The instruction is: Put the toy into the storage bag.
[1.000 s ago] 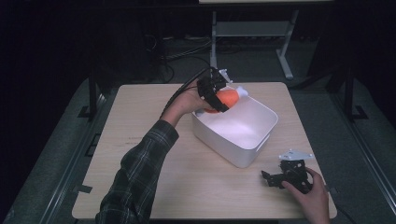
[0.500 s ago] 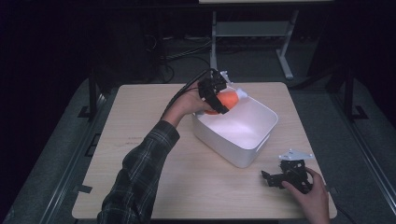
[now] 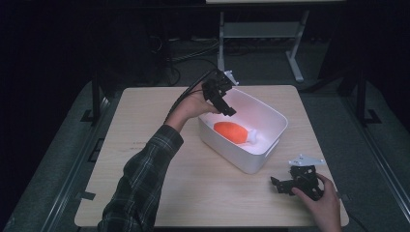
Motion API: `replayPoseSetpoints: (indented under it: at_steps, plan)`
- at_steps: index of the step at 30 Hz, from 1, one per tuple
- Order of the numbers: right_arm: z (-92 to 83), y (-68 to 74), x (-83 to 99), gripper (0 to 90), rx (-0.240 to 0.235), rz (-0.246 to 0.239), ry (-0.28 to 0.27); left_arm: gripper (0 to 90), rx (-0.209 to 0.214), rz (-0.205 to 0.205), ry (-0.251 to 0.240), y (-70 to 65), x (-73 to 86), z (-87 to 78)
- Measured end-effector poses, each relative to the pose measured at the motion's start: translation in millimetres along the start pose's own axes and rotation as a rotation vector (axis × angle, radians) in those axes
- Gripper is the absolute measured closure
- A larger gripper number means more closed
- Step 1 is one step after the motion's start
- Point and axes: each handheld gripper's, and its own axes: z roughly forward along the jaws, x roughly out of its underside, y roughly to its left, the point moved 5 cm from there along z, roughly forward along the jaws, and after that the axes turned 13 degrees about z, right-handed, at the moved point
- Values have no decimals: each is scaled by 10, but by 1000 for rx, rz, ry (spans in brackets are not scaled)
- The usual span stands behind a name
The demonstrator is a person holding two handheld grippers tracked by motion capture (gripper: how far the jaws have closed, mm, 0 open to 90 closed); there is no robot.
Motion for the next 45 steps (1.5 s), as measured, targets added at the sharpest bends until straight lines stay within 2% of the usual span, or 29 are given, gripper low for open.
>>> replayPoseSetpoints:
  at_steps: [7, 19, 24, 27, 28, 31, 32, 35, 41, 42, 45]
  plan:
    - [1, 1, 0, 0, -2, 0, 0, 145, 3, -19, -24, -44, 95, -138]
    - [1, 0, 0, 0, -2, -1, 0, 147, -48, -54, -69, -179, 379, -432]
    - [1, -1, 1, 0, -1, -2, 0, 148, -71, -67, -85, -304, 569, -552]
    - [2, -2, 1, 0, -1, -2, 0, 148, -80, -76, -93, -345, 631, -600]
    - [2, -2, 1, 0, -1, -2, 0, 148, -87, -85, -99, -402, 703, -643]
    - [2, -2, 1, 0, -1, -3, 0, 147, -92, -88, -101, -464, 768, -673]
    - [2, -2, 1, 0, -1, -3, 0, 147, -109, -90, -99, -517, 839, -700]
    - [2, -2, 0, 0, -1, -3, 0, 147, -118, -101, -98, -579, 916, -724]
    - [1, -2, 0, 0, -1, -3, 0, 147, -148, -135, -98, -737, 1171, -760]
    - [1, -2, 0, 0, -1, -2, 0, 147, -160, -148, -97, -794, 1262, -771]
    - [1, -2, 0, 0, -1, -2, 0, 147, -171, -160, -106, -859, 1354, -778]
